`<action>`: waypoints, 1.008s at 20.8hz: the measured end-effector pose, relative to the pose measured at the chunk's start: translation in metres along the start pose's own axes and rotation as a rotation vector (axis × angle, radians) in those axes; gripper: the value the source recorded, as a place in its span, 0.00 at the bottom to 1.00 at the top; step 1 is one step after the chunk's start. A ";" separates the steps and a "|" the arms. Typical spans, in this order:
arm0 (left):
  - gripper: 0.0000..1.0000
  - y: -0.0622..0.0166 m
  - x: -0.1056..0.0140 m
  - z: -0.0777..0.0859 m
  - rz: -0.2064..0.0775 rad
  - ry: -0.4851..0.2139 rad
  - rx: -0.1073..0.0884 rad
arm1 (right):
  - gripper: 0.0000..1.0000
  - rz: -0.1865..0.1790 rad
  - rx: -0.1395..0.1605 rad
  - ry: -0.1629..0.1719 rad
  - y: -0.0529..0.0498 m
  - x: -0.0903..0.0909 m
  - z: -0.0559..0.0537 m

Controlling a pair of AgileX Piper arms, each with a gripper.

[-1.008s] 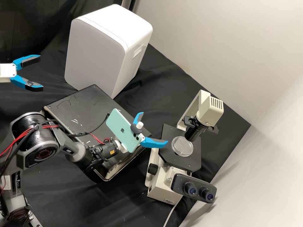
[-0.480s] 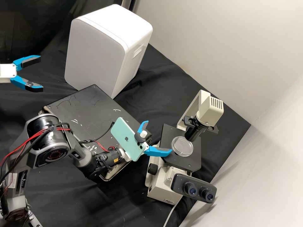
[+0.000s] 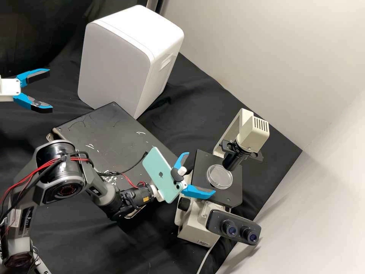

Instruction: Place the petri dish on the bench

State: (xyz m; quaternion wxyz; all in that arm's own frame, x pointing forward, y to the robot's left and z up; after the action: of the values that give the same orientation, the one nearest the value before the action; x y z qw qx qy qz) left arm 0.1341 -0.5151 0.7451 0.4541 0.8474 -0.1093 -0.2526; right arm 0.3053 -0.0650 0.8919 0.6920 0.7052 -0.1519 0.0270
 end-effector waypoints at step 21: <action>1.00 -0.0035 0.001 0.000 -0.020 0.003 0.005 | 1.00 0.014 -0.040 -0.048 0.004 0.054 0.006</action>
State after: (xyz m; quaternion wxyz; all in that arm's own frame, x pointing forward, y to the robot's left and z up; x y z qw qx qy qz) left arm 0.1353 -0.5135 0.7419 0.4498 0.8499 -0.1006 -0.2554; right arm 0.3550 -0.0804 0.9089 0.7018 0.6907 -0.1740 0.0121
